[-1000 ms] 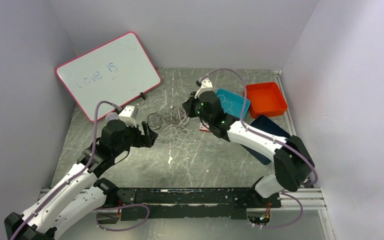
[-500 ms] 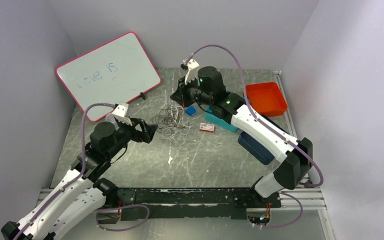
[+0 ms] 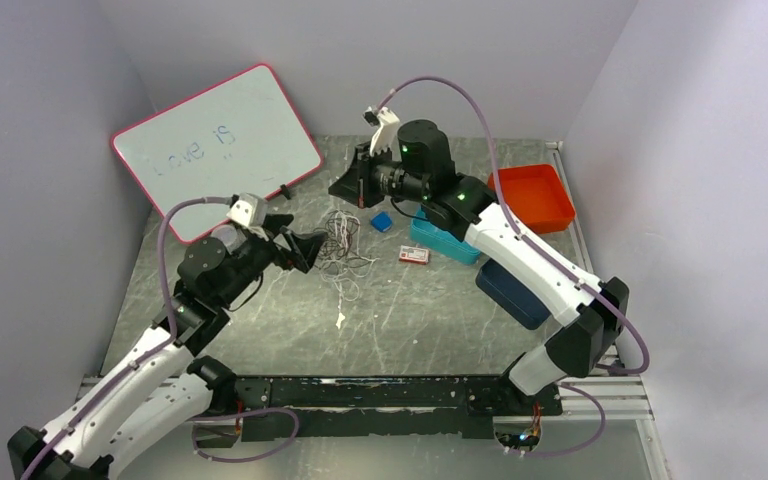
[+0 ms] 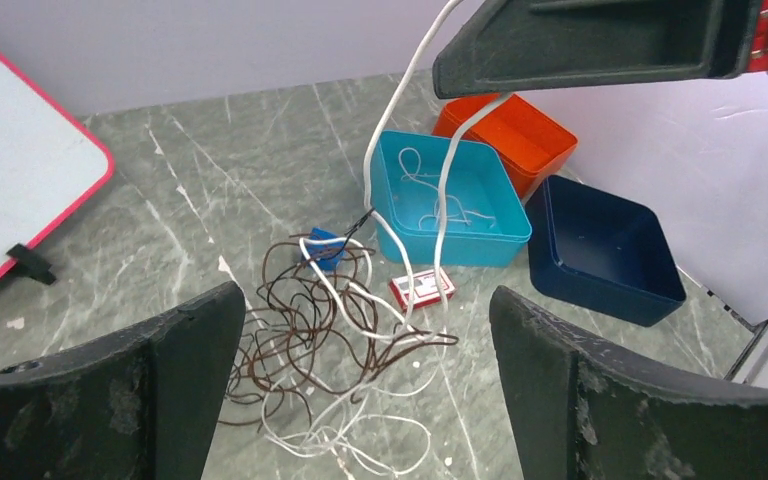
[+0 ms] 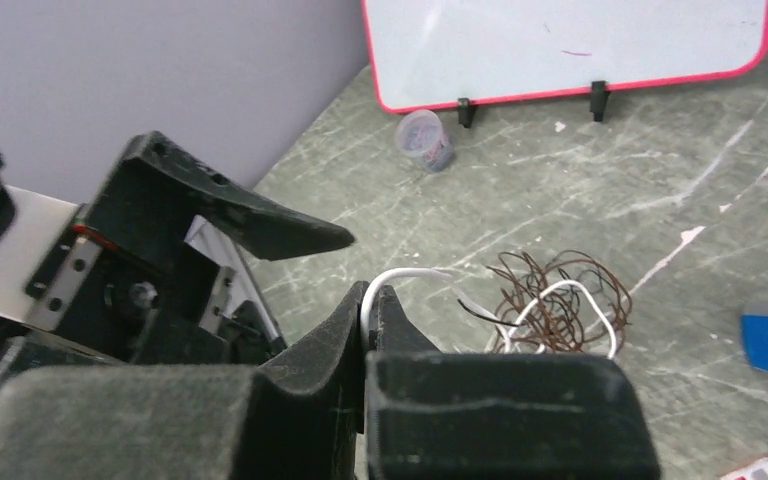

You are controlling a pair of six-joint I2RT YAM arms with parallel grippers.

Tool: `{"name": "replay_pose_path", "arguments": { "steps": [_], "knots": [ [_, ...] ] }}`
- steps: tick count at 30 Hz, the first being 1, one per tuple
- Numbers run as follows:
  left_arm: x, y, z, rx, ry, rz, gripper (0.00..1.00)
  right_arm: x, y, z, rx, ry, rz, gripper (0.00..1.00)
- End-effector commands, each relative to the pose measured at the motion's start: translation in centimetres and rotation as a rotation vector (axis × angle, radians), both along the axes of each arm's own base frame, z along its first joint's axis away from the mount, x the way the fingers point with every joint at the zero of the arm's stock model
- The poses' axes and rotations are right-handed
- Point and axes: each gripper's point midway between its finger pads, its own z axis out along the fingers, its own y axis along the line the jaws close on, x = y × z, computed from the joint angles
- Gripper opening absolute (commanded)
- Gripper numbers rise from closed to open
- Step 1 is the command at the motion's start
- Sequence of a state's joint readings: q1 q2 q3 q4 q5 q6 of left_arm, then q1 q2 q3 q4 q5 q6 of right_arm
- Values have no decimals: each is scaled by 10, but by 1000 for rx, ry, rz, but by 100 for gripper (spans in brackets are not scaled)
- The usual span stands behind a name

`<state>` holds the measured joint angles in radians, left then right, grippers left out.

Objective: Untangle the cables

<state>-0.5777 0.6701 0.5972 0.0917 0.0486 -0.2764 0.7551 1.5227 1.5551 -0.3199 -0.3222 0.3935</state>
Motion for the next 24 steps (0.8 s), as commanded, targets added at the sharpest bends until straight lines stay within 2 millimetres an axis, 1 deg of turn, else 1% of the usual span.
{"name": "replay_pose_path", "arguments": {
  "steps": [1,4,7,10,14,19,21,24],
  "knots": [
    [6,-16,45,-40,-152,-58,97,-6,10,28,66,16,0,0],
    [13,-25,48,-32,-179,-84,97,-8,12,37,84,21,1,0],
    [20,-34,47,-18,-190,-106,98,-11,15,44,86,22,12,0],
    [25,-37,46,-32,-202,-104,98,-15,16,47,81,25,20,0],
    [28,-44,50,-71,-223,-123,98,-19,16,49,82,37,26,0],
    [36,-54,55,-105,-242,-142,96,-26,17,55,103,43,38,0],
    [40,-58,52,-104,-232,-150,92,-28,17,62,130,37,37,0],
    [46,-66,31,-95,-187,-169,82,-33,15,73,182,30,38,0]
  ]
}}
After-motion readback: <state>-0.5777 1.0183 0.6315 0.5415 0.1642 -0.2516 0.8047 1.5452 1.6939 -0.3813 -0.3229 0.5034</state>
